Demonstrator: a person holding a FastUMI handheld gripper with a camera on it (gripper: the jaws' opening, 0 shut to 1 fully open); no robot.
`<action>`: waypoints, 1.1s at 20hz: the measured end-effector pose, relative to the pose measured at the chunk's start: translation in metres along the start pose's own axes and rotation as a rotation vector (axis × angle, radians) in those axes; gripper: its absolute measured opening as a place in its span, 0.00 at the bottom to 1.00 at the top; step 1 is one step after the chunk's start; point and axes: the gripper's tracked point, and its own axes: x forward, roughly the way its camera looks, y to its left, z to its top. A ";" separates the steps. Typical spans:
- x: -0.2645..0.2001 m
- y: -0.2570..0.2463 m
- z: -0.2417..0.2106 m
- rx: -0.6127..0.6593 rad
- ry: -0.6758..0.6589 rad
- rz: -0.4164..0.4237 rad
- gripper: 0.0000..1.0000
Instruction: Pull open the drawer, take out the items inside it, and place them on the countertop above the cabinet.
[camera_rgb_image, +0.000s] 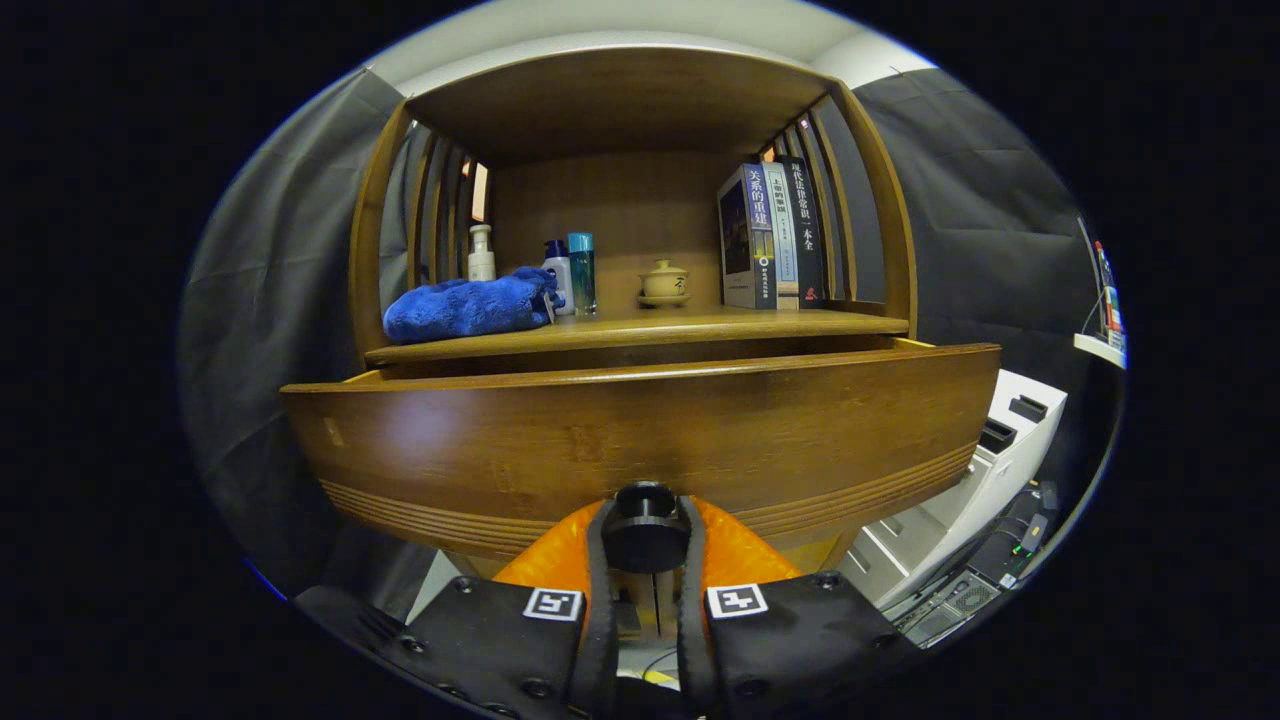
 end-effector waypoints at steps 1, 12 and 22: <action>-0.005 0.000 -0.001 -0.003 0.003 -0.001 0.32; -0.079 0.001 -0.028 0.031 0.078 -0.017 0.32; -0.095 -0.002 -0.017 -0.018 0.136 -0.029 0.60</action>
